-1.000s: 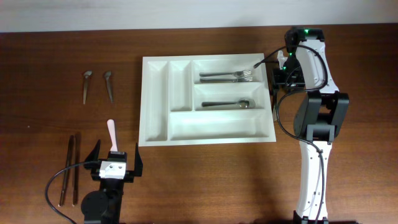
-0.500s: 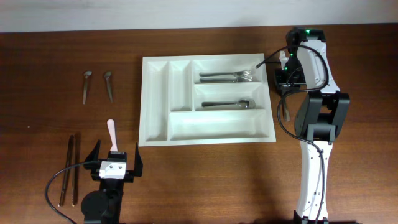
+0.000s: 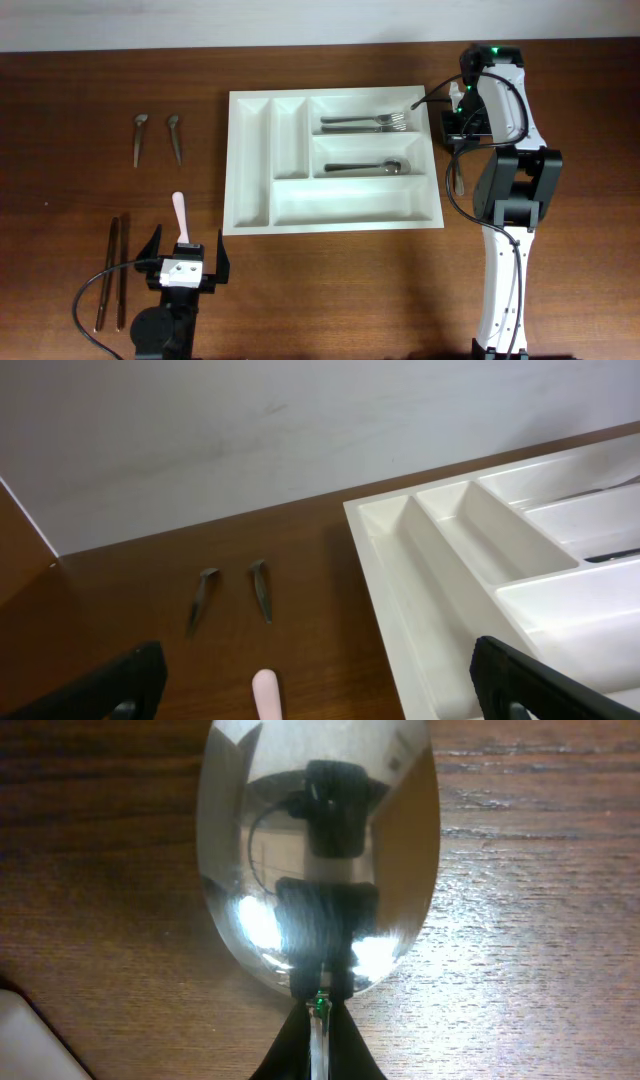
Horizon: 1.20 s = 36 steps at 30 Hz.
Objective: Pack container
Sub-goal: 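Lift the second spoon and carry it left over the tray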
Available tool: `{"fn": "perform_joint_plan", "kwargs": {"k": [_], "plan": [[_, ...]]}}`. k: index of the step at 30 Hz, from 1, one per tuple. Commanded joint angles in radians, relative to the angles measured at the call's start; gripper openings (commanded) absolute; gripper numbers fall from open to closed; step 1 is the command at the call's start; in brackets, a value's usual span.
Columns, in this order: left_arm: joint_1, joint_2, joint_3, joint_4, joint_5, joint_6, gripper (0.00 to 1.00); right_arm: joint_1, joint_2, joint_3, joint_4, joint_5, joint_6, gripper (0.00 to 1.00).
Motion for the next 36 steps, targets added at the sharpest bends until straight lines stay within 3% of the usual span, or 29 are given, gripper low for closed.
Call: {"fn": "perform_joint_plan", "kwargs": {"k": [1, 14, 25, 28, 36], "plan": [[0.005, -0.008, -0.008, 0.003, -0.007, 0.002, 0.99, 0.005, 0.04, 0.058, -0.028, -0.01, 0.035, 0.04], [0.005, -0.008, -0.008, 0.003, -0.007, 0.002, 0.99, 0.005, -0.056, 0.436, -0.156, -0.069, 0.099, 0.04], [0.005, -0.008, -0.008, 0.003, -0.007, 0.002, 0.99, 0.009, -0.233, 0.46, -0.156, -0.263, 0.286, 0.04], [0.005, -0.008, -0.008, 0.003, -0.007, 0.002, 0.99, 0.014, -0.254, 0.46, -0.153, -0.262, 0.395, 0.04], [0.005, -0.008, -0.008, 0.003, -0.007, 0.002, 0.99, 0.064, -0.253, 0.459, -0.155, -0.378, 0.924, 0.04]]}}
